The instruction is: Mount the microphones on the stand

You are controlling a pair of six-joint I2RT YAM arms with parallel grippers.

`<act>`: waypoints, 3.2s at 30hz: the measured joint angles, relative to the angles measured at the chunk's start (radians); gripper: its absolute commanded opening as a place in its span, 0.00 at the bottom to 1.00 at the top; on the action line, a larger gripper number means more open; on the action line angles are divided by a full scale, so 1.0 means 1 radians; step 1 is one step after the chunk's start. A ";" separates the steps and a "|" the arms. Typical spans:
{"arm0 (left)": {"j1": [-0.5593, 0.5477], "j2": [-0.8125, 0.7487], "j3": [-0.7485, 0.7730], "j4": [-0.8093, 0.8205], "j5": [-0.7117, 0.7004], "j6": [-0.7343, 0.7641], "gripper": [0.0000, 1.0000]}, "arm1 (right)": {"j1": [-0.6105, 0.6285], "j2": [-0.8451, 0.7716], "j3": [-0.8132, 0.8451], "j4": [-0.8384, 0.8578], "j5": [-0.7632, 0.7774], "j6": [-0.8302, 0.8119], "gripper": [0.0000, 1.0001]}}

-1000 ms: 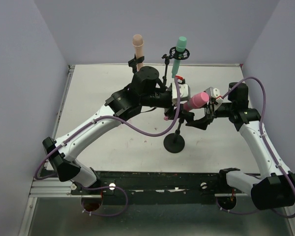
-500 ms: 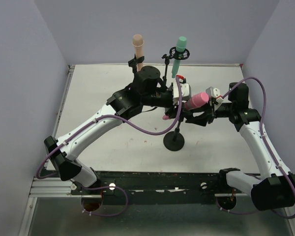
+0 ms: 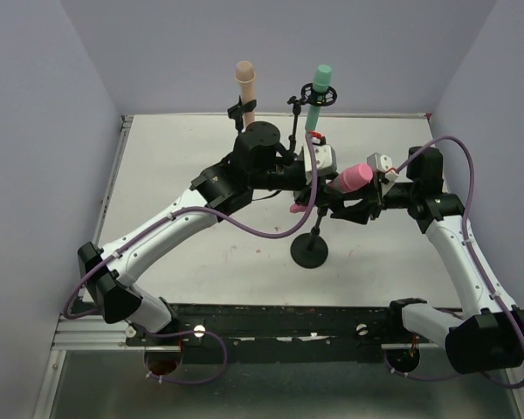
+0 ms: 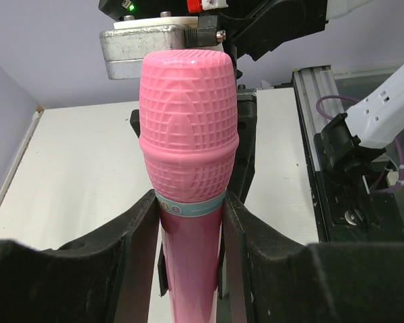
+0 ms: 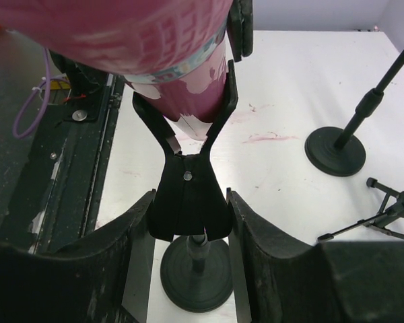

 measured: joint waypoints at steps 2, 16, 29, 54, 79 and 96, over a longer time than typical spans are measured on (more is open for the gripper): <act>0.001 -0.013 -0.034 0.046 -0.001 -0.023 0.28 | 0.000 0.000 0.000 0.000 0.000 0.008 0.19; 0.002 -0.039 -0.109 0.159 -0.021 -0.114 0.43 | -0.003 0.000 -0.002 0.001 -0.012 0.040 0.59; -0.008 -0.049 -0.137 0.171 -0.033 -0.199 0.86 | -0.021 0.000 -0.013 0.031 -0.047 0.044 0.95; 0.006 -0.799 -1.065 0.494 -0.397 -0.418 0.98 | -0.057 -0.057 -0.364 0.295 -0.062 0.123 1.00; 0.006 -0.937 -1.331 0.644 -0.541 -0.645 0.98 | 0.095 0.082 -0.411 0.847 0.016 0.524 0.31; 0.006 -1.033 -1.315 0.560 -0.550 -0.634 0.98 | -0.080 0.092 -0.225 0.659 0.085 0.415 0.08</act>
